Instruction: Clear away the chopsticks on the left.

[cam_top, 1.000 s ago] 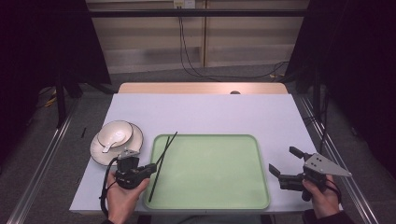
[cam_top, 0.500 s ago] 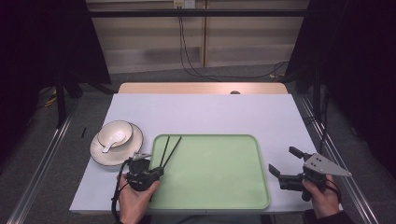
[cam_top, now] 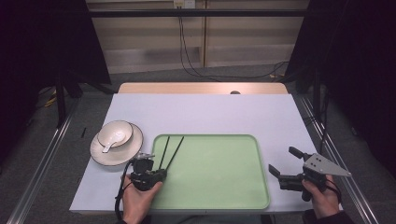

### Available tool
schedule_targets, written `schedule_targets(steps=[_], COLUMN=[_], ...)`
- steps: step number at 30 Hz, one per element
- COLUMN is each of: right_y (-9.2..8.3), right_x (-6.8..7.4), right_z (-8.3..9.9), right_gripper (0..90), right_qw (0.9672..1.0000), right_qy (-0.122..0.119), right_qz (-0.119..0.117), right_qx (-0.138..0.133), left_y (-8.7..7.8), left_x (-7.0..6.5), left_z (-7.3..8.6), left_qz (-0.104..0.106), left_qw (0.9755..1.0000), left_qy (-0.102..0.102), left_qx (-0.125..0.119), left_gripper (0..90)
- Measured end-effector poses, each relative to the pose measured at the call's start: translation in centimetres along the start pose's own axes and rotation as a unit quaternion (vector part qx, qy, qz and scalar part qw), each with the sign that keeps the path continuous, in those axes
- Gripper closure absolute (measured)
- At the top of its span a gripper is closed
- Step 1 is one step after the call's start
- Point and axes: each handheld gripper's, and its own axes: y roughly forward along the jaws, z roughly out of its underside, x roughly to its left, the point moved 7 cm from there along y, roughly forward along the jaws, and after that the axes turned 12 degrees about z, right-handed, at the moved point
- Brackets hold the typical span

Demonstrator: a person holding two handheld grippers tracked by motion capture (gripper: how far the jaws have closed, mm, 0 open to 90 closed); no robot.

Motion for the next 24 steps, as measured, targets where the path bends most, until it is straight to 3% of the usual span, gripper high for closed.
schedule_targets(steps=[2,5,8,11,12,13,14,16,18,21,22,23,24], right_y=[0.0,0.0,0.0,0.0,0.0,0.0,0.0,0.0,0.0,0.0,0.0,0.0,0.0], right_x=[0.0,0.0,0.0,0.0,0.0,0.0,0.0,0.1,0.1,0.0,0.0,0.0,0.0], right_z=[0.0,0.0,0.0,0.0,0.0,0.0,0.0,0.0,0.0,0.0,0.0,0.0,0.0], right_gripper=[3.0,3.0,3.0,3.0,3.0,3.0,3.0,3.0,3.0,3.0,3.0,3.0,3.0], right_qw=[1.0000,1.0000,1.0000,1.0000,1.0000,1.0000,1.0000,1.0000,1.0000,1.0000,1.0000,1.0000,1.0000], right_qy=[-0.001,0.000,-0.001,0.000,-0.001,-0.001,-0.001,-0.001,-0.002,0.000,0.000,0.000,0.000], right_qz=[0.000,0.003,0.001,0.000,-0.001,-0.001,-0.002,-0.002,-0.001,-0.002,-0.002,-0.002,-0.002], right_qx=[0.000,0.000,-0.001,-0.002,0.000,0.000,0.000,0.000,-0.002,-0.001,-0.001,-0.003,-0.003], left_y=[0.1,0.1,0.0,-0.4,-0.7,-0.7,-0.8,-1.3,-1.8,-3.5,-3.5,-4.4,-4.4], left_x=[0.0,-0.1,0.0,0.0,0.0,0.0,-0.2,-0.4,-0.6,-0.6,-0.6,-0.7,-0.7], left_z=[0.0,-0.1,-0.1,-0.5,-0.7,-0.7,-0.7,-1.0,-1.3,-2.0,-2.0,-2.3,-2.3], left_qz=[0.009,0.005,0.018,0.040,0.047,0.047,0.062,0.070,0.073,0.074,0.074,0.073,0.073], left_qw=[0.9999,1.0000,0.9998,0.9990,0.9983,0.9983,0.9974,0.9957,0.9935,0.9854,0.9854,0.9796,0.9796], left_qy=[-0.006,0.006,0.007,0.005,0.009,0.009,0.012,0.034,0.061,0.099,0.099,0.133,0.133], left_qx=[-0.001,0.000,-0.002,-0.017,-0.032,-0.032,-0.035,-0.050,-0.063,-0.117,-0.117,-0.132,-0.132], left_gripper=[82.2,79.0,74.8,72.4,69.6,66.3,66.3,63.3,52.2,36.1,31.7,27.2,25.1])
